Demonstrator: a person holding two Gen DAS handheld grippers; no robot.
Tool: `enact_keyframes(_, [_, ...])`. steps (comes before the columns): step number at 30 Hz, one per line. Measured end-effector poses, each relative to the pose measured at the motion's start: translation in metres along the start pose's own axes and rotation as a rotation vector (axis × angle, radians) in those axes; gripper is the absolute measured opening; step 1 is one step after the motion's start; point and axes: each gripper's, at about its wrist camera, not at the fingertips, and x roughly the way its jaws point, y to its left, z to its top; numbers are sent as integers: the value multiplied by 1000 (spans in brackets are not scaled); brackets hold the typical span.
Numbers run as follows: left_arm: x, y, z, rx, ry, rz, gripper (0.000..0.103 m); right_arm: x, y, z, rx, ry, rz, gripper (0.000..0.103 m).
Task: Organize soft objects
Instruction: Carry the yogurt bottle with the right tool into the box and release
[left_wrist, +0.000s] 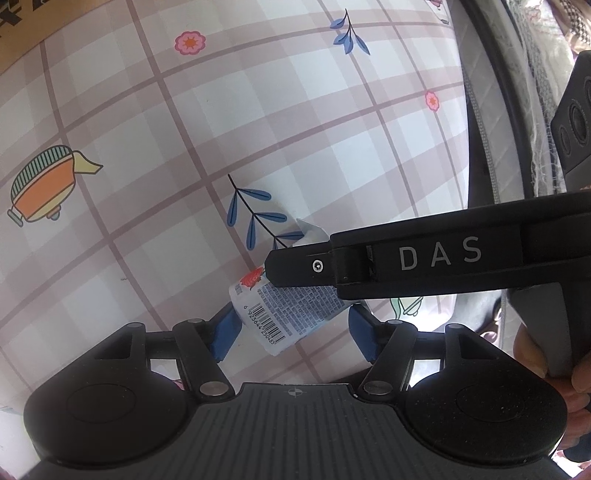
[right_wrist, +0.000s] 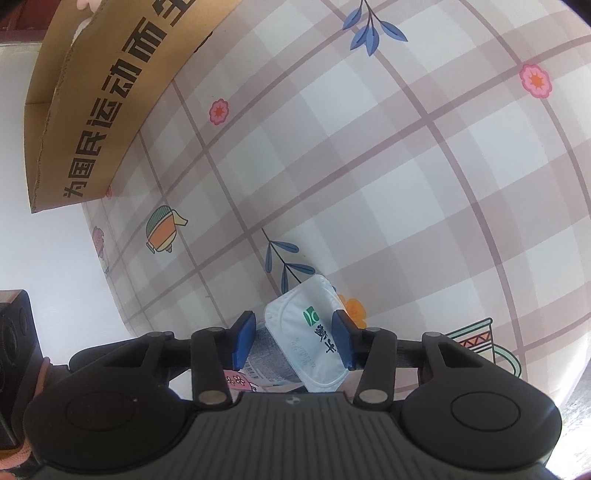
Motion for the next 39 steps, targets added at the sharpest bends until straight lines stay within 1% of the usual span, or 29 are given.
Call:
enact_keyframes(5, [-6,-1,0,7,-13,4,63,-5,2,1,-9,-7,0,47])
enact_keyframes(11, [-21,-7,5,14,-51,8,63,-18,6,5,-18,-20,7,47])
enact_keyframes(15, [-37,-14,11,25,-116,32,63,-27,13,8,-26,-41,34,47])
enact_keyframes(17, [-45,-14,15,23,-141,30,63,-32,15,10,-32,-60,43,47])
enact_keyframes(19, [-50,-13,16,32,-162,31,63,-35,14,14,-19,-71,59,47])
enact_keyframes(22, [-55,-18,18,50,-189,56,63,-37,13,17,2,-74,86,47])
enact_keyframes(25, [-64,-18,18,53,-215,67,63,-43,19,17,-14,-86,94,47])
enact_keyframes(28, [-75,-21,20,52,-241,79,63,-50,24,16,1,-97,118,47])
enact_keyframes(33, [-110,-29,23,79,-306,123,63,-76,51,21,-21,-144,161,47])
enact_keyframes(36, [-144,-33,29,91,-370,163,63,-99,78,32,-59,-184,200,47])
enact_keyframes(39, [-182,-34,41,88,-443,198,63,-123,109,49,-110,-232,239,47])
